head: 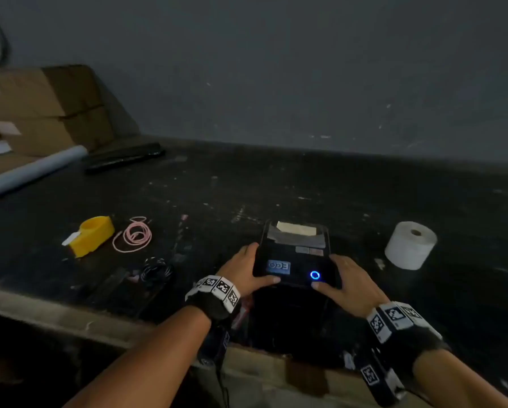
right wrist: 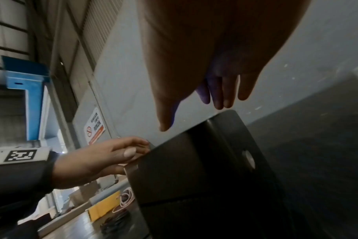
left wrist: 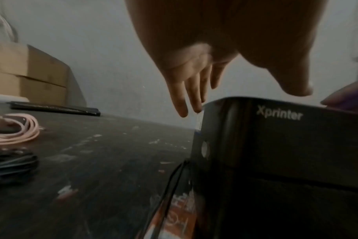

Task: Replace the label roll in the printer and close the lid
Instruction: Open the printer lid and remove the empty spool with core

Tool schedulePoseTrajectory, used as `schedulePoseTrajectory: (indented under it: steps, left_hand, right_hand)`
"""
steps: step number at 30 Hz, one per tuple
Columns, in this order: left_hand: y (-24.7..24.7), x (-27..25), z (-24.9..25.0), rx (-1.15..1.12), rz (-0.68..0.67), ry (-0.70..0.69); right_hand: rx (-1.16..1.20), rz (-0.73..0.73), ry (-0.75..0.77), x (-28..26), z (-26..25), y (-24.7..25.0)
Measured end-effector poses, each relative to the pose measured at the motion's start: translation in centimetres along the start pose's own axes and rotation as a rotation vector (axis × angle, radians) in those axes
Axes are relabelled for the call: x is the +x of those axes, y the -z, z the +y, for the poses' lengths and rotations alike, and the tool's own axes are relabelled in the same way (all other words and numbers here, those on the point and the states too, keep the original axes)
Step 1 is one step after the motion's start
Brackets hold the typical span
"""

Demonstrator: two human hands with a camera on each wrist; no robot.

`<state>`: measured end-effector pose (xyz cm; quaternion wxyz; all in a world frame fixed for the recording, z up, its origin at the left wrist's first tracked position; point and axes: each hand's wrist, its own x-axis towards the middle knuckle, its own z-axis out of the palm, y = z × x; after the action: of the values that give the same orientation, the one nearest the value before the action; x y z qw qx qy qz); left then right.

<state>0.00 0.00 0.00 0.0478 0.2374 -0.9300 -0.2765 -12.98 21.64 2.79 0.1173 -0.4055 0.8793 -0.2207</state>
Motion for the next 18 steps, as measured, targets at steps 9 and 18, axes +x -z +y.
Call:
schedulePoseTrajectory:
  steps: [9, 18]
  left_hand:
    - [-2.1, 0.0, -1.5, -0.062, -0.157, -0.053]
    - [-2.1, 0.5, -1.5, -0.147, -0.199, -0.052]
  right_hand:
    - [0.071, -0.028, -0.148, -1.5, -0.3, -2.4]
    - [0.079, -0.196, -0.145, -0.7, 0.4, -2.5]
